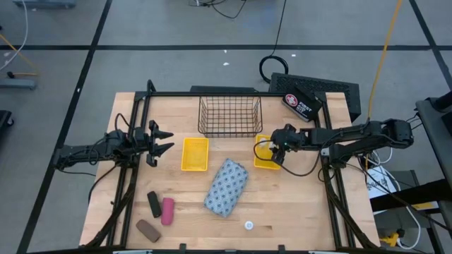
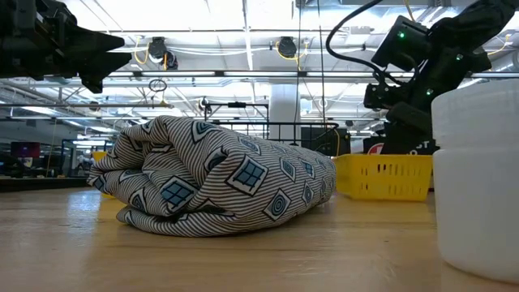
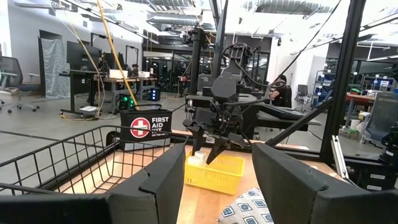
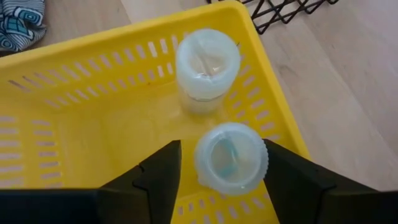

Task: Pick & Place Medicine items
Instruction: Put the top transparent pill bottle into the right yellow basket, then put the transparent pill bottle into the right yellow basket

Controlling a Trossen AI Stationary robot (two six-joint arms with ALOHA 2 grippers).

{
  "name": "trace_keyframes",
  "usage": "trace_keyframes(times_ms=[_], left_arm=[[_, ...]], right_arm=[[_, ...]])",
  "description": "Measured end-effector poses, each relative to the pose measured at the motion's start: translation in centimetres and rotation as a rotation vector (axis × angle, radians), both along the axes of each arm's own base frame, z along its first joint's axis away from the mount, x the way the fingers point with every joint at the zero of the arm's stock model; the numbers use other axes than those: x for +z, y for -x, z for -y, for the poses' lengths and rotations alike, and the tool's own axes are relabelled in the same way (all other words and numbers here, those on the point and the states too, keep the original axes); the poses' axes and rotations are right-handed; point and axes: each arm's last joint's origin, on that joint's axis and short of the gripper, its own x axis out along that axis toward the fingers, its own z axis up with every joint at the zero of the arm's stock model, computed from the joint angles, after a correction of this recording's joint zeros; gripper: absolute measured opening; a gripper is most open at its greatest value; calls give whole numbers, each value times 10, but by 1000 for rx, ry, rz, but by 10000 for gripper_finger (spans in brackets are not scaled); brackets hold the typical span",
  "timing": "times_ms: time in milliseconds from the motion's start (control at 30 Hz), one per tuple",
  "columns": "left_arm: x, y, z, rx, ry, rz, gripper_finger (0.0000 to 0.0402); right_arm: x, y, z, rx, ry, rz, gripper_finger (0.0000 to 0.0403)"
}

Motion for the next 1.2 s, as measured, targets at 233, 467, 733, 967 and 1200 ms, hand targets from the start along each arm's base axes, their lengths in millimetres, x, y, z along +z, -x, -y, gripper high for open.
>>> trace_keyframes(times_ms=[233, 467, 733, 967, 1200], left_arm=[[0, 0, 0, 0, 0, 0, 198], [0, 0, 0, 0, 0, 0, 198], [0, 0, 0, 0, 0, 0, 198], [0, 0, 0, 0, 0, 0, 198], [0, 0, 0, 0, 0, 0, 198]], right_arm=[[2, 0, 0, 5, 5, 7, 215], [14, 5, -1, 5, 14, 71, 222], [30, 12, -2, 4, 17, 166, 222], [42, 8, -18, 136, -42, 285, 222], [53, 0, -42, 280, -43, 420, 221]])
